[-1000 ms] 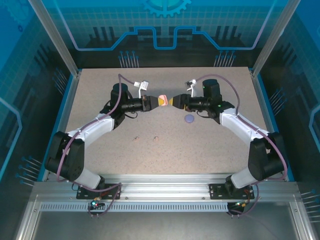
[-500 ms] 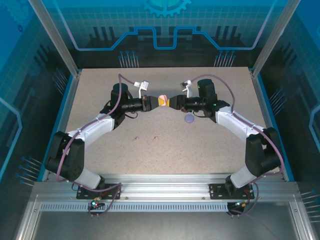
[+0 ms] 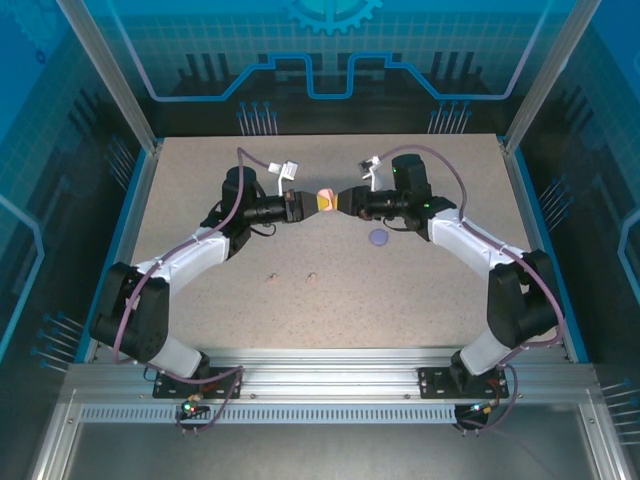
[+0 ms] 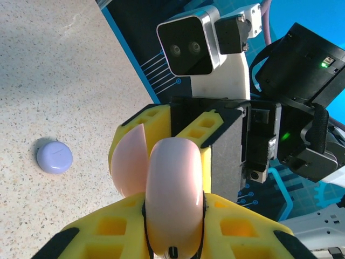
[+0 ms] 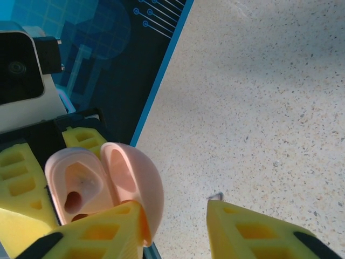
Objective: Insert the wireless bluetooth earbuds into the charging case
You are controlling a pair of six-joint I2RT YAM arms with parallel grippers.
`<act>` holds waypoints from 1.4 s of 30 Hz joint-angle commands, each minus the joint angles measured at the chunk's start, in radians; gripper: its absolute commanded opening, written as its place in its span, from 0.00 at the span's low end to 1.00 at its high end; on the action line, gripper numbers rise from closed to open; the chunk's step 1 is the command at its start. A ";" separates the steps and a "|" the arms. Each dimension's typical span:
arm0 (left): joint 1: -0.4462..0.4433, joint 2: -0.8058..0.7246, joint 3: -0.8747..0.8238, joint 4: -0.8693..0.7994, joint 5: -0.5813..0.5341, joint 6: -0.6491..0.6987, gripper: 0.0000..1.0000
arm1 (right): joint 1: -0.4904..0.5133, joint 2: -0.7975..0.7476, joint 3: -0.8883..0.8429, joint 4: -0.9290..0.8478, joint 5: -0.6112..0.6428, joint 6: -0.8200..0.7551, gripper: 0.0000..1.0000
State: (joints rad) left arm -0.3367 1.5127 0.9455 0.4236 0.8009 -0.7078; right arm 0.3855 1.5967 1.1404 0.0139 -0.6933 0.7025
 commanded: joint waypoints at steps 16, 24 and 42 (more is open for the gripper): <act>-0.024 0.024 0.006 0.003 0.013 0.002 0.00 | 0.012 0.005 0.055 -0.067 -0.005 -0.041 0.00; -0.025 0.010 -0.007 -0.031 -0.064 0.008 0.56 | 0.013 0.003 0.119 -0.196 0.049 -0.100 0.00; 0.068 0.040 0.219 -0.413 0.056 0.233 0.99 | -0.058 0.084 0.363 -0.615 0.107 -0.673 0.00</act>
State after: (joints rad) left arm -0.2829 1.5143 1.0901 0.1249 0.7494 -0.5621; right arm 0.3336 1.6619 1.4502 -0.4805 -0.5831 0.2123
